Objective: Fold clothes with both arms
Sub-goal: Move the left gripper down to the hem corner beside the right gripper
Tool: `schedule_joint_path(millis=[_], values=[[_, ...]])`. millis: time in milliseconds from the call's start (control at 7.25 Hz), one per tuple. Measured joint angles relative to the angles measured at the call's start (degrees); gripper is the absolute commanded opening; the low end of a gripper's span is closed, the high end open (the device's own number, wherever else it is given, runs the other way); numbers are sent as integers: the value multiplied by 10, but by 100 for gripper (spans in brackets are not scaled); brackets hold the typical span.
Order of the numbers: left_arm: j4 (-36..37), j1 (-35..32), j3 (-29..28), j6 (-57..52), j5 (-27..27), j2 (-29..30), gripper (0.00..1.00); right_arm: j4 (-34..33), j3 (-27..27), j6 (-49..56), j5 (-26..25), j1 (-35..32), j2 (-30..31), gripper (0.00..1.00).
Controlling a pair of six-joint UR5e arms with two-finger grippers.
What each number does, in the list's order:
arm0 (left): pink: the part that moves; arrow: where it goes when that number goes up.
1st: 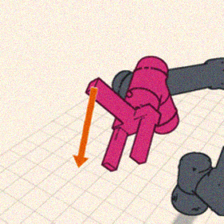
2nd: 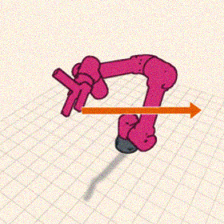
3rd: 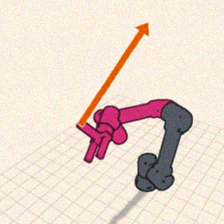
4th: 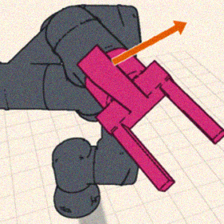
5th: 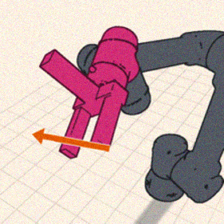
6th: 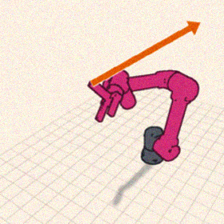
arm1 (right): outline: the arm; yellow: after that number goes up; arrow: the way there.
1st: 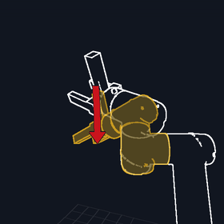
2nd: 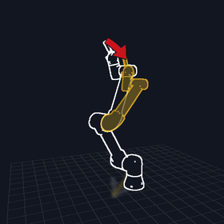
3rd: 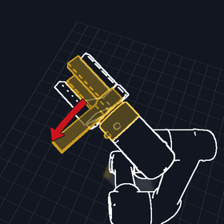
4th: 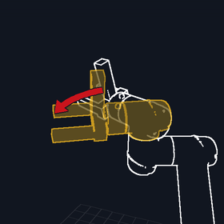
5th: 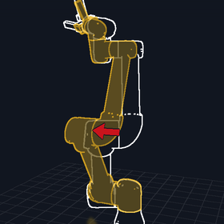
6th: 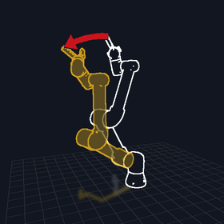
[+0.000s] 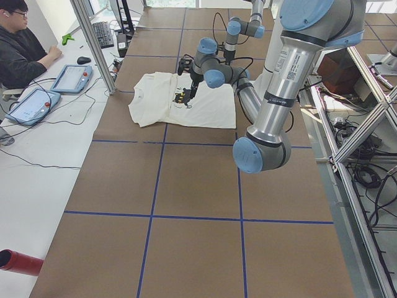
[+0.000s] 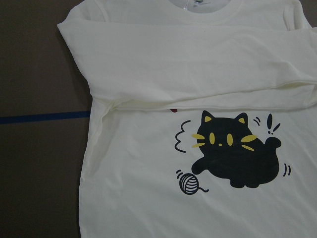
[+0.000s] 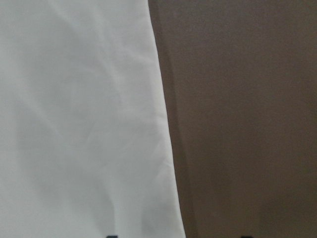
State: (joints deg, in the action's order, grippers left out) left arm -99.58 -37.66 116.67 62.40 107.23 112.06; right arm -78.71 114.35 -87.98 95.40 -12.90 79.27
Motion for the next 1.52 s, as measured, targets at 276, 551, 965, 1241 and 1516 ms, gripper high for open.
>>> schedule_joint_path(millis=[276, 551, 965, 1241, 1516], values=[[0, 0, 1, 0, 0, 0, 100, -1, 0, 0, 6, 3, 0, 51], [0, 0, 2, 0, 0, 1, 100, -1, 0, 0, 19, 4, 1, 50], [0, 1, 2, 0, 0, 1, 100, -2, 0, 0, 30, 4, 1, 0], [0, 1, 2, 1, 0, 2, 100, -2, 0, 0, 36, 3, 0, 0], [0, 2, 2, 1, 0, 2, 100, -2, 4, 0, 41, 2, 0, 0]])
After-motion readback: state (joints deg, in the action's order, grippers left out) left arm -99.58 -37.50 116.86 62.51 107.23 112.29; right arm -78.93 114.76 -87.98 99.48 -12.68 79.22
